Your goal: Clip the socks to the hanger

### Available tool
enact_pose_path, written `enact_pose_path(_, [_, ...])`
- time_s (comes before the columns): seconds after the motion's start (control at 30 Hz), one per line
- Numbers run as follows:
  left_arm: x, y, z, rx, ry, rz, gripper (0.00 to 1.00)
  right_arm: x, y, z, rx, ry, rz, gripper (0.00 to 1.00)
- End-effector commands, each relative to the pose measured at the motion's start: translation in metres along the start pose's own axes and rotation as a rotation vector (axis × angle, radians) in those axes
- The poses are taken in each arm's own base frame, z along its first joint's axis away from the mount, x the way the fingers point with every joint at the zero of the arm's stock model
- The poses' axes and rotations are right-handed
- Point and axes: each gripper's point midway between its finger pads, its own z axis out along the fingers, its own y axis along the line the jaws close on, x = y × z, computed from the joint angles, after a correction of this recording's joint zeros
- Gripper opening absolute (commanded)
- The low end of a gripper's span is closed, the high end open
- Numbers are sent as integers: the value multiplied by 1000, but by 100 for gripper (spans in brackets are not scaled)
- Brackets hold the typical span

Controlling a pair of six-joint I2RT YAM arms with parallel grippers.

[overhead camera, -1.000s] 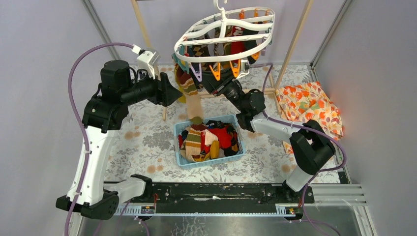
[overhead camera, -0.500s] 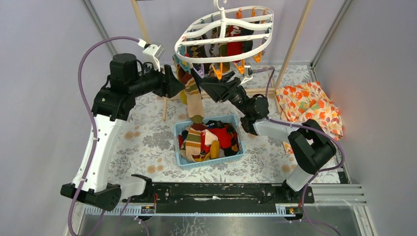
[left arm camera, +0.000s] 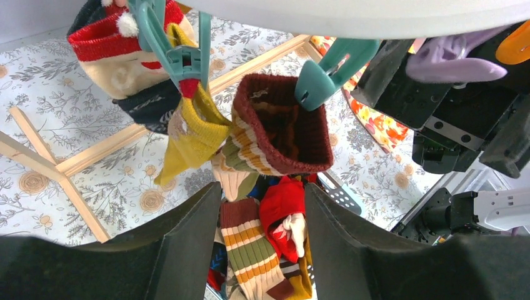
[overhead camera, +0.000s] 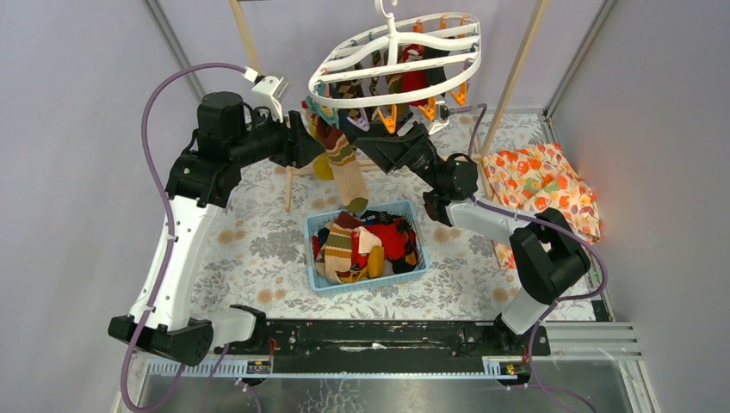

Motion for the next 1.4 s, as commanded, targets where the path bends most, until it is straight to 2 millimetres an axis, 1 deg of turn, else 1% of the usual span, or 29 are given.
enact_pose_path(0.0, [-16, -3, -5, 1, -71, 39, 58, -32, 32, 2, -125, -68, -70, 80])
enact_pose_path(0.07, [-16, -5, -6, 8, -72, 38, 57, -34, 27, -2, -107, -68, -59, 82])
enact_pose_path(0.17, [-17, -7, -6, 22, -70, 31, 57, -29, 19, -7, -85, -58, -38, 86])
enact_pose_path(0.27, [-16, -8, -5, 26, -67, 26, 57, -27, 16, -8, -79, -55, -32, 88])
enact_pose_path(0.43, [-16, -9, -7, 27, -71, 31, 57, -30, 22, 3, -126, -41, -26, 87])
enact_pose_path(0.53, [-18, -10, -9, 28, -76, 35, 56, -30, 24, 9, -142, -41, -20, 84])
enact_pose_path(0.63, [-18, -10, -10, 25, -74, 39, 56, -28, 24, 11, -149, -36, -7, 78])
enact_pose_path(0.7, [-18, -10, -11, 20, -76, 44, 56, -25, 25, 11, -156, -25, -1, 71])
enact_pose_path(0.87, [-19, -10, -13, 16, -77, 51, 56, -26, 28, 7, -147, -30, -18, 44])
enact_pose_path(1.0, [-20, -10, -13, 16, -80, 52, 56, -31, 34, 6, -145, -54, -51, 25])
enact_pose_path(1.03, [-21, -11, -14, 16, -83, 50, 56, -32, 35, 6, -143, -62, -58, 22])
enact_pose_path(1.13, [-26, -14, -17, 19, -95, 52, 55, -33, 34, 8, -122, -90, -72, 16])
enact_pose_path(1.2, [-31, -17, -21, 25, -108, 51, 55, -28, 31, 13, -88, -90, -110, 11])
enact_pose_path(1.27, [-35, -21, -24, 32, -118, 43, 56, -17, 23, 22, -11, -70, -163, 8])
enact_pose_path(1.3, [-38, -24, -27, 38, -127, 38, 57, -10, 19, 27, 32, -59, -197, 8])
enact_pose_path(1.37, [-45, -30, -32, 51, -144, 20, 64, -5, 11, 35, 119, -57, -279, 8])
